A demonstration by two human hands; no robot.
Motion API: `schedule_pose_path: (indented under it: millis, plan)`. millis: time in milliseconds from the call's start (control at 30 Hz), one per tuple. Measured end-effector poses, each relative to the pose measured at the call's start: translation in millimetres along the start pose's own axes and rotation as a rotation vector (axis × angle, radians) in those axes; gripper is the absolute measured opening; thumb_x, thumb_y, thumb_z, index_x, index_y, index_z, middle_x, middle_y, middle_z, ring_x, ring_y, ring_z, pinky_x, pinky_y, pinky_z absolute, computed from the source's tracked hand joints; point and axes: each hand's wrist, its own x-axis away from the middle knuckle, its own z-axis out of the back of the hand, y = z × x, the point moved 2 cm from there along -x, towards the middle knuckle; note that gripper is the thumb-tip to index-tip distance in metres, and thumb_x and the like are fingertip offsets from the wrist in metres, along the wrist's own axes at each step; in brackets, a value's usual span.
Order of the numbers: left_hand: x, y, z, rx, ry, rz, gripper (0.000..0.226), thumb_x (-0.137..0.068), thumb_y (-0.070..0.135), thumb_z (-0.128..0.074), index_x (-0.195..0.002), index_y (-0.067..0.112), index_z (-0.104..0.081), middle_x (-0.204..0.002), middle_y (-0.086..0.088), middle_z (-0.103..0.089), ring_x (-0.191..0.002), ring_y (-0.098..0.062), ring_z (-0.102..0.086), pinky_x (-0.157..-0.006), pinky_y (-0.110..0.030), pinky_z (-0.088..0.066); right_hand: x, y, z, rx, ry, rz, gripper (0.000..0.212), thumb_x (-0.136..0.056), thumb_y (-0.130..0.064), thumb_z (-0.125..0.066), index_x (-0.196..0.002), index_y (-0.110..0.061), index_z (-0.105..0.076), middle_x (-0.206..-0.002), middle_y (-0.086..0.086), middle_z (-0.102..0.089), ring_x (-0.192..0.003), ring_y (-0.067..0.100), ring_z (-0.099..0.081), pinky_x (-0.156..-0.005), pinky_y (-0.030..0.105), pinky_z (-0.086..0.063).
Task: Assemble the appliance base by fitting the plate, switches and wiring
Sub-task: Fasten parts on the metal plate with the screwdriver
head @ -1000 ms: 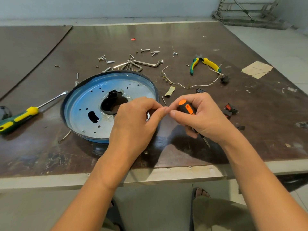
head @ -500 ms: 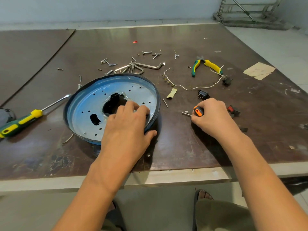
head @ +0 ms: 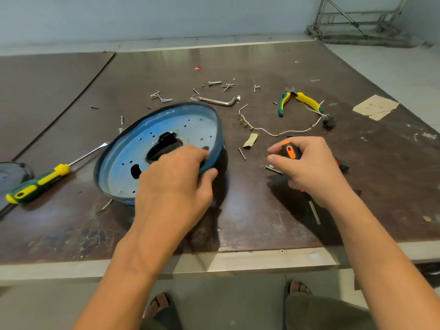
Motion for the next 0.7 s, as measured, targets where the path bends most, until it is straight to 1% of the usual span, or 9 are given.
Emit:
schedule_pose_path:
  millis: [133,233,267,367,500,567,600,633,700]
  plan:
    - [-3.2,-15.9,30.0,0.361,0.171,0.038,0.017,-0.091,0.033,-0.065,-0.104,0.022,-0.070,-0.088,0.007,-0.069,-0.081,-0.017,-0.065,-0.071,-0.042,-0.055,3.6,-6.7,-3.3,-0.254,-0.046,-0.040,0.007,-0.085,-0.006,-0.076,-0.090,-0.010,-0.074,-0.055,-0.009,-0.050,-0.047,0.007,-0.045,-0.040,0.021,-0.033]
    - [-1.6,-22.5,49.1,0.633,0.225,0.076,0.009,-0.092,0.022,-0.070,-0.100,0.026,-0.071,-0.086,0.010,-0.072,-0.079,-0.008,-0.069,-0.062,-0.019,-0.055,4.5,-8.4,-6.0,-0.337,-0.068,-0.041,0.003,-0.086,-0.004,-0.075,-0.087,-0.007,-0.073,-0.055,-0.002,-0.048,-0.048,0.008,-0.042,-0.039,0.021,-0.030]
    - [-0.8,-24.3,52.4,0.701,0.226,0.096,0.011,-0.092,0.020,-0.070,-0.100,0.027,-0.071,-0.087,0.009,-0.073,-0.080,-0.009,-0.070,-0.064,-0.020,-0.057,4.6,-9.1,-6.9,-0.359,-0.078,-0.033,0.002,-0.087,-0.005,-0.074,-0.086,-0.007,-0.073,-0.056,0.002,-0.049,-0.048,0.009,-0.042,-0.038,0.022,-0.030]
    - [-0.5,-27.9,55.1,0.793,0.201,0.132,0.012,-0.091,0.019,-0.071,-0.102,0.022,-0.073,-0.088,0.002,-0.075,-0.082,-0.018,-0.072,-0.070,-0.034,-0.062,5.4,-9.5,-9.7,-0.362,-0.124,-0.011,0.004,-0.090,-0.011,-0.072,-0.087,-0.007,-0.073,-0.059,0.007,-0.054,-0.049,0.010,-0.046,-0.038,0.021,-0.033]
    - [-0.4,-25.9,56.0,0.887,0.180,0.148,0.014,-0.089,0.017,-0.070,-0.102,0.021,-0.073,-0.090,0.001,-0.076,-0.084,-0.019,-0.073,-0.070,-0.030,-0.061,4.4,-6.3,-14.2,-0.112,-0.156,0.013,0.005,-0.087,-0.014,-0.076,-0.084,-0.013,-0.073,-0.061,0.007,-0.053,-0.048,0.014,-0.047,-0.040,0.021,-0.040]
    - [-0.1,-25.2,56.6,0.931,0.176,0.152,0.013,-0.088,0.017,-0.071,-0.100,0.020,-0.073,-0.088,0.001,-0.076,-0.081,-0.015,-0.073,-0.067,-0.024,-0.060,0.8,-2.2,-17.6,0.169,-0.107,0.054,0.007,-0.084,-0.016,-0.078,-0.080,-0.020,-0.073,-0.063,-0.009,-0.059,-0.050,0.005,-0.051,-0.048,0.012,-0.039]
    - [0.1,-25.5,56.9,0.951,0.179,0.155,0.012,-0.087,0.017,-0.071,-0.098,0.020,-0.074,-0.087,0.000,-0.076,-0.079,-0.014,-0.073,-0.066,-0.022,-0.059,-0.1,-1.5,-18.9,0.327,-0.089,0.073,0.008,-0.083,-0.018,-0.078,-0.081,-0.023,-0.072,-0.068,-0.014,-0.062,-0.059,0.001,-0.056,-0.053,0.008,-0.037]
    - [0.0,-26.3,57.1,0.969,0.183,0.155,0.011,-0.086,0.017,-0.071,-0.097,0.019,-0.074,-0.085,0.000,-0.076,-0.078,-0.014,-0.072,-0.066,-0.022,-0.058,0.0,-1.2,-20.0,0.445,-0.083,0.078,0.008,-0.083,-0.019,-0.077,-0.081,-0.025,-0.072,-0.074,-0.015,-0.064,-0.068,-0.001,-0.058,-0.057,0.008,-0.037]
    - [-0.5,-27.4,57.5,0.995,0.181,0.156,0.012,-0.082,0.020,-0.073,-0.094,0.018,-0.075,-0.082,-0.001,-0.075,-0.075,-0.014,-0.070,-0.065,-0.022,-0.058,0.0,1.9,-21.1,0.555,-0.094,0.045,0.008,-0.085,-0.018,-0.074,-0.084,-0.026,-0.071,-0.083,-0.008,-0.068,-0.081,0.007,-0.061,-0.066,0.018,-0.041]
